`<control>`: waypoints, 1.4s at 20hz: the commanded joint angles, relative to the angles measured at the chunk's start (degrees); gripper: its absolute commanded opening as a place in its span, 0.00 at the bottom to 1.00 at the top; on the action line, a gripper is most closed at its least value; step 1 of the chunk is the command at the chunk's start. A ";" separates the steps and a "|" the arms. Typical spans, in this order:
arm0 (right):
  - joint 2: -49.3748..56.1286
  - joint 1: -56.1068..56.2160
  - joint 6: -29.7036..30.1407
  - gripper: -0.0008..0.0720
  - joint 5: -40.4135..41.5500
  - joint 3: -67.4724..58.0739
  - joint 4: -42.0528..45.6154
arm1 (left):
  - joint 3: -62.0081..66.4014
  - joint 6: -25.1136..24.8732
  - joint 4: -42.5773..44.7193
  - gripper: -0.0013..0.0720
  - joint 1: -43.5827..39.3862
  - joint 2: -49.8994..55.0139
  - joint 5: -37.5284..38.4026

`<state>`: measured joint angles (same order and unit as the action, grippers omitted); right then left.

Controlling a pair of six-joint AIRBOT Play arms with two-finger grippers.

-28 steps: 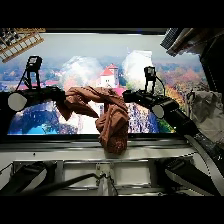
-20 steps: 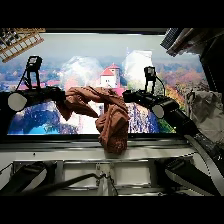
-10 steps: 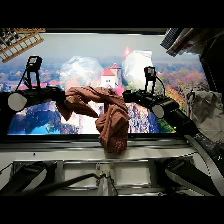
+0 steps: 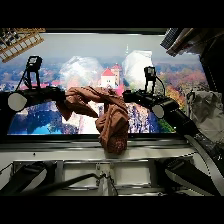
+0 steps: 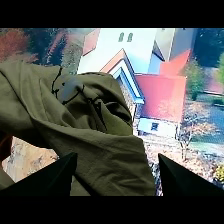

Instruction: Fold the clothes and pants, and hang the long-sleeved shirts on hangers.

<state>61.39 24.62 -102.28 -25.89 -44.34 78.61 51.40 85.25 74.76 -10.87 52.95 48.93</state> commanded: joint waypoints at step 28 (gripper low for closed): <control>-2.58 11.45 3.78 0.79 -16.06 0.70 -11.63 | -7.15 -6.29 3.58 1.00 -3.65 9.68 -12.35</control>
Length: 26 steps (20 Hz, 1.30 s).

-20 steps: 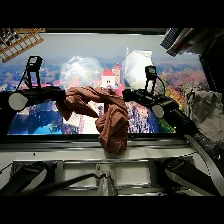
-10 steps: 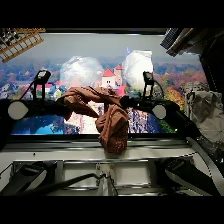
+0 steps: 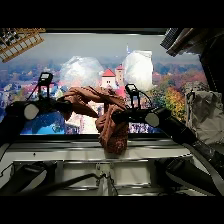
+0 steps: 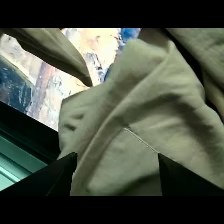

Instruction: Fold the clothes and pants, and hang the long-sleeved shirts on hangers.

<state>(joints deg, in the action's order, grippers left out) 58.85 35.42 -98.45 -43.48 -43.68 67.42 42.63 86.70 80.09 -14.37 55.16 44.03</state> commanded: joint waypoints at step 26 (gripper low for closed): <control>-2.58 15.76 -5.40 0.82 -0.35 -0.22 11.65 | 27.04 -1.40 24.02 0.03 18.05 -8.41 9.42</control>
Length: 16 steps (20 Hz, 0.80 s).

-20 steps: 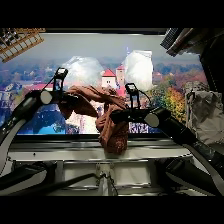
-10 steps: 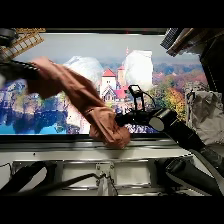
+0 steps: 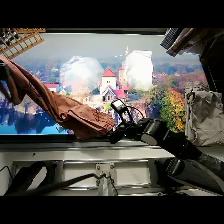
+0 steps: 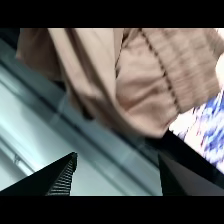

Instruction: Fold the clothes and pants, and hang the long-sleeved shirts on hangers.

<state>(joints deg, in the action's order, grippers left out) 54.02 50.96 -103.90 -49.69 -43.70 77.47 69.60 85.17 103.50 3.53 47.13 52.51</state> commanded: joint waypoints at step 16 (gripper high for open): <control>7.32 -16.37 -1.90 0.05 10.97 -13.86 4.07 | 0.09 0.11 1.29 0.03 0.15 -1.27 1.14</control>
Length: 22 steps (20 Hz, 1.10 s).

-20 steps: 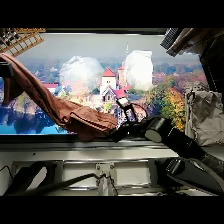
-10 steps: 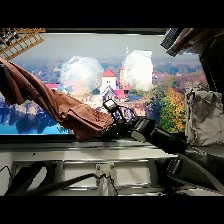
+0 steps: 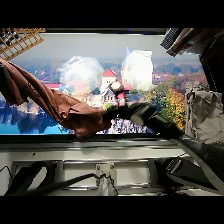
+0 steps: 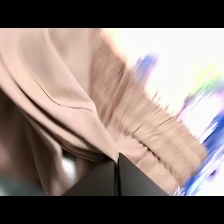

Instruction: Fold the clothes and pants, and hang the long-sleeved shirts on hangers.

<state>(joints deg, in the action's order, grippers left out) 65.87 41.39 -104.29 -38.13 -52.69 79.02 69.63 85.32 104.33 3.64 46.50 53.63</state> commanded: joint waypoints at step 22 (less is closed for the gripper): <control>-33.57 -18.18 -1.40 0.05 -32.65 -26.16 20.31 | -2.69 -5.27 -12.48 0.03 0.02 -22.93 9.22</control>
<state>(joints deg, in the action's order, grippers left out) 30.65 23.22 -105.82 -66.37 -78.08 92.66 68.64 83.88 97.14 3.64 23.33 61.39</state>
